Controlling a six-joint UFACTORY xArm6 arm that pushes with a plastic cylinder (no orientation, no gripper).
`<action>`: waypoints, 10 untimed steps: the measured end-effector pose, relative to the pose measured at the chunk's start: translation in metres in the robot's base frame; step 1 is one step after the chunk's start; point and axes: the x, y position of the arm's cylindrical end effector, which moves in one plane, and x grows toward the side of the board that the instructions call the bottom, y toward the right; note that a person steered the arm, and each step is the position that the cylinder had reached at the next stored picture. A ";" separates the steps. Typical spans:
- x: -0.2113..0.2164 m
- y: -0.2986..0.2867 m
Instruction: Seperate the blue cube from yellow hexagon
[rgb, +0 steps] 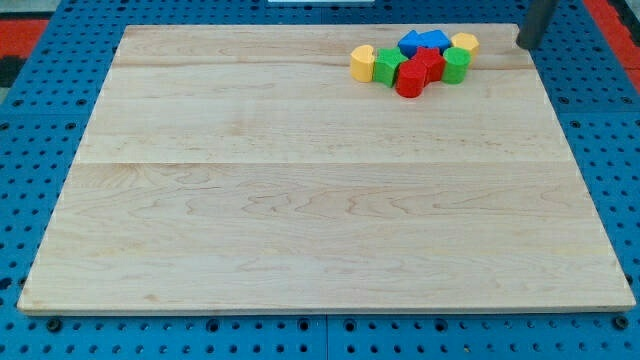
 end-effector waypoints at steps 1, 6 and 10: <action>-0.021 -0.012; 0.014 -0.107; -0.008 -0.107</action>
